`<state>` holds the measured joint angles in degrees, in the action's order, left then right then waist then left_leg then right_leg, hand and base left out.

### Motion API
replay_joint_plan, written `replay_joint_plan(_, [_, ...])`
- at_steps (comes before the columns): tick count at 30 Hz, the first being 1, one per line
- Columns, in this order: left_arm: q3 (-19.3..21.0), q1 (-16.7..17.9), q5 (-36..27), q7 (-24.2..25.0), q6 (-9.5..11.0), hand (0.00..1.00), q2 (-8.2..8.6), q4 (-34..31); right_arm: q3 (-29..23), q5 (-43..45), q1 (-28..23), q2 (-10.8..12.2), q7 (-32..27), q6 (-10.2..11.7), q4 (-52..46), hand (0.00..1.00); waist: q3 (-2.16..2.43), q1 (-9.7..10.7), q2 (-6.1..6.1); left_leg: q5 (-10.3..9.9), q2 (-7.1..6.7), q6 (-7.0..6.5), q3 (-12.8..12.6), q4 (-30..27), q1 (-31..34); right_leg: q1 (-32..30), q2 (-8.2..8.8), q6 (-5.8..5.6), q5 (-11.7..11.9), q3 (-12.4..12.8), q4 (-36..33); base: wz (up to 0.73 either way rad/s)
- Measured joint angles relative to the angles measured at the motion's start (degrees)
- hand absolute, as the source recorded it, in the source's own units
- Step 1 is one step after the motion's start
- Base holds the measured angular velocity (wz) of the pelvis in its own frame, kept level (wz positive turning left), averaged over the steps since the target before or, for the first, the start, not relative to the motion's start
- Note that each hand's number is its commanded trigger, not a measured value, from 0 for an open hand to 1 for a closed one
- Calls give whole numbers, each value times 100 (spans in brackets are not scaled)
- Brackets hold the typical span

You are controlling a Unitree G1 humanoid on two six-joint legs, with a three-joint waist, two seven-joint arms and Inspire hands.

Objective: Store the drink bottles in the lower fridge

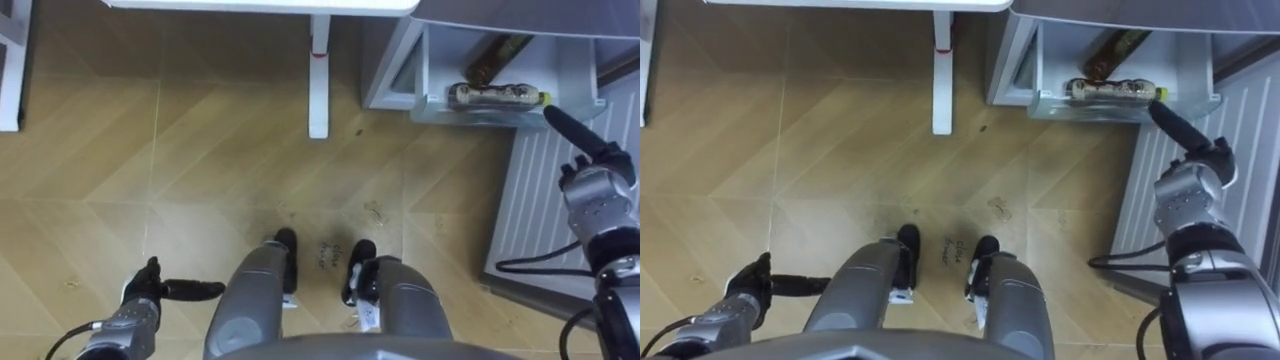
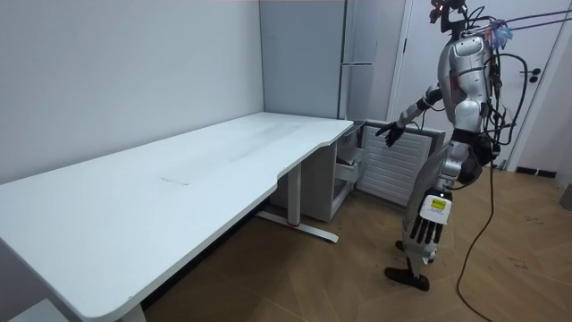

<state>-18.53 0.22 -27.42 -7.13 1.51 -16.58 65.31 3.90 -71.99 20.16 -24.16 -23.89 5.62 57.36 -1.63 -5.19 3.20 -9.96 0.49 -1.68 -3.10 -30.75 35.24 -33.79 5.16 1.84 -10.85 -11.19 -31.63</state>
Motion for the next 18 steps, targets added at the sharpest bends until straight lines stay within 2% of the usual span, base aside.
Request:
replay_joint_plan(5, [-81,11,2,3,-30,0,3,-10,-7,-802,-19,49,-30,21,0,0,-4,-2,-4,-17,3,32,0,-4,40,-53,-12,-39,-34,16,-30,0])
replay_joint_plan(10, [-112,5,68,4,-78,0,17,-17,-41,-1579,-30,124,169,20,51,0,-25,-15,-44,-44,-21,26,8,-156,135,-167,25,15,-113,33,-240,0])
replay_joint_plan(11, [-85,1,90,8,-77,0,10,-17,-92,-1679,-25,119,270,24,62,0,-35,-20,-76,-120,-9,29,25,-325,248,-269,27,31,-172,38,-388,0])
replay_joint_plan(16, [-80,5,276,-5,-149,0,-49,-25,-104,-1989,-33,112,661,23,155,0,-50,-125,-75,-525,-17,54,-24,-1179,783,-888,107,52,-596,170,-1344,-6])
replay_joint_plan(18, [-82,12,289,-11,-157,0,-73,-85,-125,-2170,123,87,857,17,315,0,-69,-140,-59,-720,-12,65,-54,-1660,1112,-1251,162,77,-819,260,-1873,0])
